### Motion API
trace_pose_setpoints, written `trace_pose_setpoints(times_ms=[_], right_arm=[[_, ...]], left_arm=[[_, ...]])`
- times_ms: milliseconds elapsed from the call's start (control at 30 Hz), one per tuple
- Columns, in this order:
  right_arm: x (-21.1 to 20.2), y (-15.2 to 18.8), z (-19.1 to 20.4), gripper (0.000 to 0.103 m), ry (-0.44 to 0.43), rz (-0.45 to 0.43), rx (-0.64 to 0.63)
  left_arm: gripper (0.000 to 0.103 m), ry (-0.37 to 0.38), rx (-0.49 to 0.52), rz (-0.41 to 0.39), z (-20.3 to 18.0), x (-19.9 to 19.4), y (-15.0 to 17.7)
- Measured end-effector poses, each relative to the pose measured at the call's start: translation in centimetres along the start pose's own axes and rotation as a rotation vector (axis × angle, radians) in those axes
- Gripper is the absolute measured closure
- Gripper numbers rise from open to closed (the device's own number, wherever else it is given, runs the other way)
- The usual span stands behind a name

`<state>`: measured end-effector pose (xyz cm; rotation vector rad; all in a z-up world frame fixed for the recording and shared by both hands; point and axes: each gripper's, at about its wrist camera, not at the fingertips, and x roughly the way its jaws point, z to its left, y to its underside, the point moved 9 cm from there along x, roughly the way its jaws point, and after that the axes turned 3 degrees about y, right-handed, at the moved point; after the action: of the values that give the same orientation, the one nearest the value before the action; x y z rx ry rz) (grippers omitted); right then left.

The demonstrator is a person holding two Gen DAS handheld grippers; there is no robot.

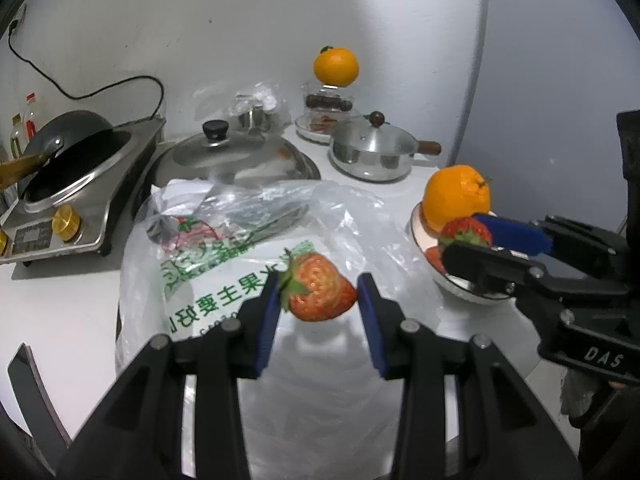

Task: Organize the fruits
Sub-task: 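Carry both held strawberries over the plate and lower them beside the cherries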

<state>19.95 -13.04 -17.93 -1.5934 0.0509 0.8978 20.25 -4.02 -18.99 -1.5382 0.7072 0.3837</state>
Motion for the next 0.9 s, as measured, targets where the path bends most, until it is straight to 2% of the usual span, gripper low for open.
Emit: trace_pose_setpoints(times_ms=[900], right_arm=[[-3.8,2.3,-4.5,0.061,0.056,-0.013,0.057]], left_arm=[[0.064,0.035,0.063,-0.001,-5.4,-0.3,-0.1]])
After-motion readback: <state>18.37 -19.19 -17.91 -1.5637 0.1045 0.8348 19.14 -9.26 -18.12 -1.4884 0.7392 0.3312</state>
